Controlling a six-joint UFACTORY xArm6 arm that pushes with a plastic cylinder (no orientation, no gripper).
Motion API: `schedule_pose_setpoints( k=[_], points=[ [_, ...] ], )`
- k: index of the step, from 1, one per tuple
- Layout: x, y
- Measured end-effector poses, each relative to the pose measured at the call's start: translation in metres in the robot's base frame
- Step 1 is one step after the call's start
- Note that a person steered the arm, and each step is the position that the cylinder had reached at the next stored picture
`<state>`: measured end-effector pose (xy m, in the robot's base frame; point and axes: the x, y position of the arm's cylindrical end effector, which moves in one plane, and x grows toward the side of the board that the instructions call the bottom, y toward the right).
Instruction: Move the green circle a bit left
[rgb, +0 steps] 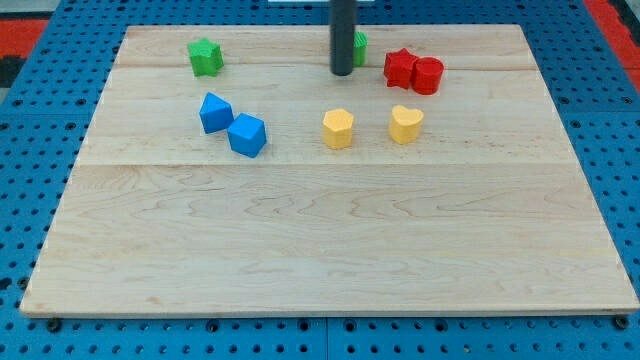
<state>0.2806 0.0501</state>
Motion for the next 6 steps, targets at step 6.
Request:
schedule_pose_setpoints(
  k=[6],
  points=[
    [-0.070,-0.043]
  ],
)
